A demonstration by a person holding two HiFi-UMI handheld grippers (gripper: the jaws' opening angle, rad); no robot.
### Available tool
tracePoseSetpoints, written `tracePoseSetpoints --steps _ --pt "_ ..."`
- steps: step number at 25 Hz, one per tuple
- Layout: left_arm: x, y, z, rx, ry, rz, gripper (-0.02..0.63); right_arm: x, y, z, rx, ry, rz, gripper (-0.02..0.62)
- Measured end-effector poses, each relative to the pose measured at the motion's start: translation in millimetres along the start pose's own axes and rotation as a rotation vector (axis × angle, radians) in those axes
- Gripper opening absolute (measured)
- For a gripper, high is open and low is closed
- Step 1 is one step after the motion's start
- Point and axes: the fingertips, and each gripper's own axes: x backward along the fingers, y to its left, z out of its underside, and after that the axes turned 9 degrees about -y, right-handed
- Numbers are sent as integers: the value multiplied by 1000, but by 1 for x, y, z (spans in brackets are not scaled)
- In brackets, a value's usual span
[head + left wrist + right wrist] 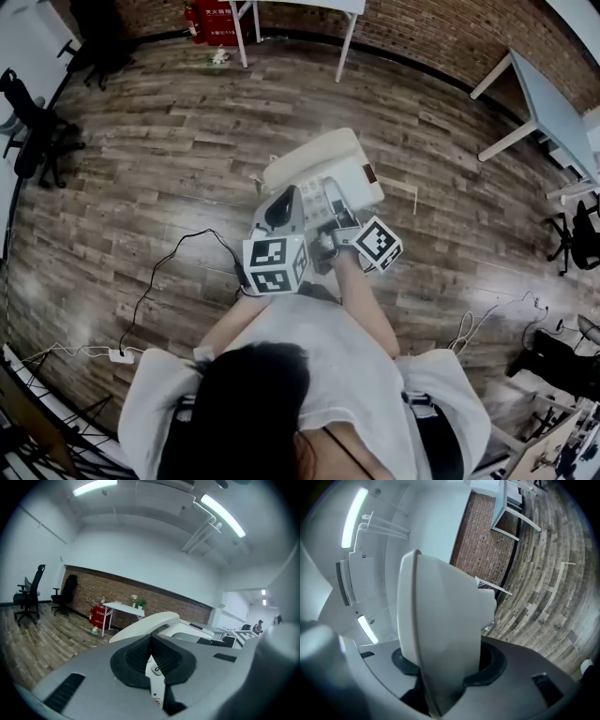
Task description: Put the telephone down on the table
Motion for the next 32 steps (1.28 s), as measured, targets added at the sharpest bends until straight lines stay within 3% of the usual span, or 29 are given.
tracePoseSetpoints --steps 12,18,27,32 --pt "-10 -1 4 1 -9 -15 25 -3 -9 -7 -65 9 1 227" --pt "-26 -15 5 -7 -12 9 25 -11 -15 -19 -43 32 -2 224" --pt "-49 -20 10 11 -25 -29 25 -28 -29 -48 -21 53 -12 221" --pt "-53 -11 20 30 -4 -68 25 -32 -36 -60 -100 40 -19 221"
